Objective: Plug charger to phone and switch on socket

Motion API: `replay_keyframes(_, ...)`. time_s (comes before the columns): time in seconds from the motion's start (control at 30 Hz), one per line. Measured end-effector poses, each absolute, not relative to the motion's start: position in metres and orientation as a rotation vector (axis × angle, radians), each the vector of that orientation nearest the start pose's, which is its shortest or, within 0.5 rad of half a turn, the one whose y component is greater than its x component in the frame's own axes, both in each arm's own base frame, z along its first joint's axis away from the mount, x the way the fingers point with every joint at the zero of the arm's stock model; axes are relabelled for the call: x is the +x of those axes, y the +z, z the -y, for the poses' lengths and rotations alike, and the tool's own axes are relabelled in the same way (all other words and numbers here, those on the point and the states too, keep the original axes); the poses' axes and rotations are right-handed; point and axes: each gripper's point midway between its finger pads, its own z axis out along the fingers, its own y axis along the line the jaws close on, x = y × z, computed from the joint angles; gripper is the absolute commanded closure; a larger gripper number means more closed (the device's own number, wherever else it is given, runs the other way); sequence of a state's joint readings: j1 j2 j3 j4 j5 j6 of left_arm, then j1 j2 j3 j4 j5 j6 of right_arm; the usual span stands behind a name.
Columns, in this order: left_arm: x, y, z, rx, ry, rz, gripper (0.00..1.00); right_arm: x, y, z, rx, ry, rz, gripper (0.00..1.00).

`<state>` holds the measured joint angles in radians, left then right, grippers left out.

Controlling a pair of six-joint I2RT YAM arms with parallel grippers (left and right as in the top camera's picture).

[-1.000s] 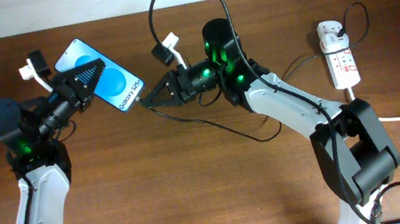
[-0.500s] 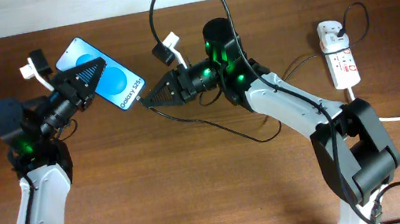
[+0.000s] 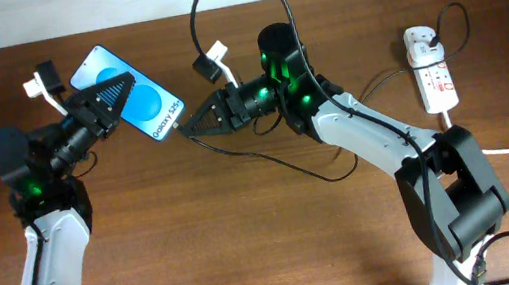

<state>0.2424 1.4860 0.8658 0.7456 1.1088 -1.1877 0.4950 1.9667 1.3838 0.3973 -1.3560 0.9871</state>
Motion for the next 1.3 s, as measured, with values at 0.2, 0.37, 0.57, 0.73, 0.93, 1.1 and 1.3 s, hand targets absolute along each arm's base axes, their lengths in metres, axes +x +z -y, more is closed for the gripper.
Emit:
replay_keyframes(0.2,0.406,0.304,0.059,-0.155,-1.514,-1.72,1.0,0.333,0.255,-0.368,-0.765,2.113,-2.05,0.96)
replay_keyframes(0.37,0.406,0.304,0.059,-0.156,-1.515,-1.721,1.0,0.333,0.254,-0.368,-0.768,2.111,-2.045,0.96)
replay_keyframes(0.57,0.408,0.301,0.059,-0.211,-1.544,-1.747,1.0,0.334,0.258,-0.367,-0.82,2.087,-1.969,0.96)
replay_keyframes(0.73,0.407,0.301,0.059,-0.213,-1.546,-1.749,1.0,0.335,0.255,-0.366,-0.804,2.092,-1.989,0.96)
replay_keyframes(0.93,0.408,0.295,0.059,-0.216,-1.55,-1.765,1.0,0.334,0.248,-0.365,-0.744,2.116,-2.069,0.96)
replay_keyframes(1.1,0.408,0.295,0.059,-0.217,-1.55,-1.765,1.0,0.334,0.248,-0.365,-0.744,2.116,-2.069,0.96)
replay_keyframes(1.3,0.408,0.295,0.059,-0.217,-1.55,-1.765,1.0,0.331,0.248,-0.369,-0.753,2.12,-2.07,0.96)
